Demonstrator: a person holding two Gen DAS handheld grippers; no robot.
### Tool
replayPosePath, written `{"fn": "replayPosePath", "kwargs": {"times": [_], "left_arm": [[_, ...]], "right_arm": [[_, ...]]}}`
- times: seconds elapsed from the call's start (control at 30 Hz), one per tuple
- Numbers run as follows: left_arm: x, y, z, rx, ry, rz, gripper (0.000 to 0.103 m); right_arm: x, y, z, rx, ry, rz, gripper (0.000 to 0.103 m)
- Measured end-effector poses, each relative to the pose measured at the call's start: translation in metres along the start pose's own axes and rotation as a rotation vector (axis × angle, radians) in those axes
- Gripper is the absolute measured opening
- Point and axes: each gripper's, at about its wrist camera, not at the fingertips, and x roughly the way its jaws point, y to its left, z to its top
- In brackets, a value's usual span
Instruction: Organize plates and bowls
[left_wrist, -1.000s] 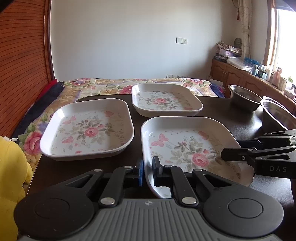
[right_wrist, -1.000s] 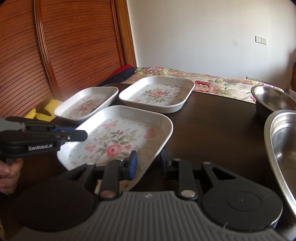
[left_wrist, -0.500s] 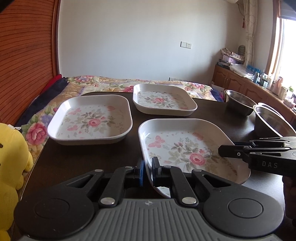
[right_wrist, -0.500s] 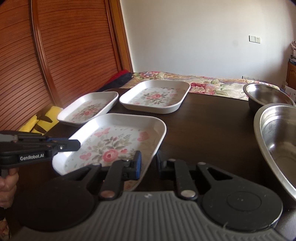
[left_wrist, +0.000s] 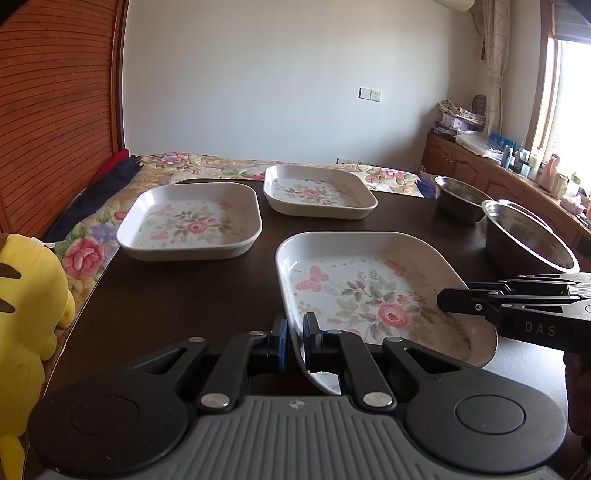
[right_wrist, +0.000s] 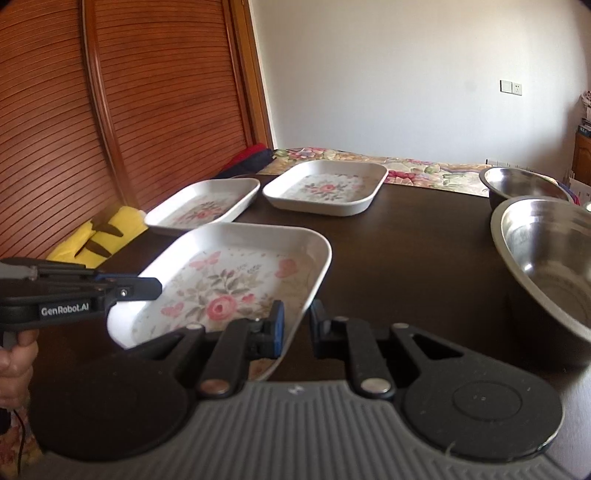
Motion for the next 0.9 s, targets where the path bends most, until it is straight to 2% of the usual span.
{"fn": "replayPosePath", "kwargs": {"times": [0.37,0.9], "left_arm": [[-0.029,-0.004,-0.019,0.007,0.000,-0.006,0.009],[-0.040,-0.007,-0.035,0.025,0.030,-0.007,0.009]], "right_arm": [[-0.026,0.015,-0.020,-0.014,0.005,0.019,0.017],[-0.041,0.027,-0.036,-0.015,0.024,0.028,0.017]]}}
